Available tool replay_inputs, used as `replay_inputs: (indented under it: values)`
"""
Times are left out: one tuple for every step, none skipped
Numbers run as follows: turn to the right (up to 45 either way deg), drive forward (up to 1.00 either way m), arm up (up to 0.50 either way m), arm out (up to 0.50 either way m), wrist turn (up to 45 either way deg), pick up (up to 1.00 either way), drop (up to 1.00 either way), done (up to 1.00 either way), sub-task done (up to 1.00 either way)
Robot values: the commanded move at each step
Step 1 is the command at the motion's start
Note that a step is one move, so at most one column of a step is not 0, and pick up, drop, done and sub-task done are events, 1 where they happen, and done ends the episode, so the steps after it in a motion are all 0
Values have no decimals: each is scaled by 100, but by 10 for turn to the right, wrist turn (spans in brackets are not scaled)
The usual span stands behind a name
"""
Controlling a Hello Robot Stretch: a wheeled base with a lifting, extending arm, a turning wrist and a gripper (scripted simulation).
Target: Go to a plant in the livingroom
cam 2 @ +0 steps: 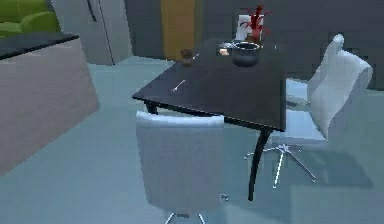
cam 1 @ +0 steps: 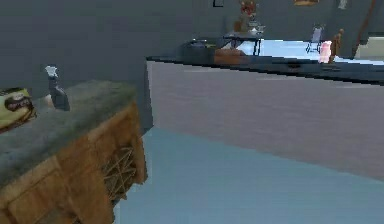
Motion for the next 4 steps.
replay_inputs:
  values:
    - [0,55,0,0,0,0,0,0,0]
    - [450,0,0,0,0,0,0,0,0]
    - [240,0,0,0,0,0,0,0,0]
    - [0,100,0,0,0,0,0,0,0]
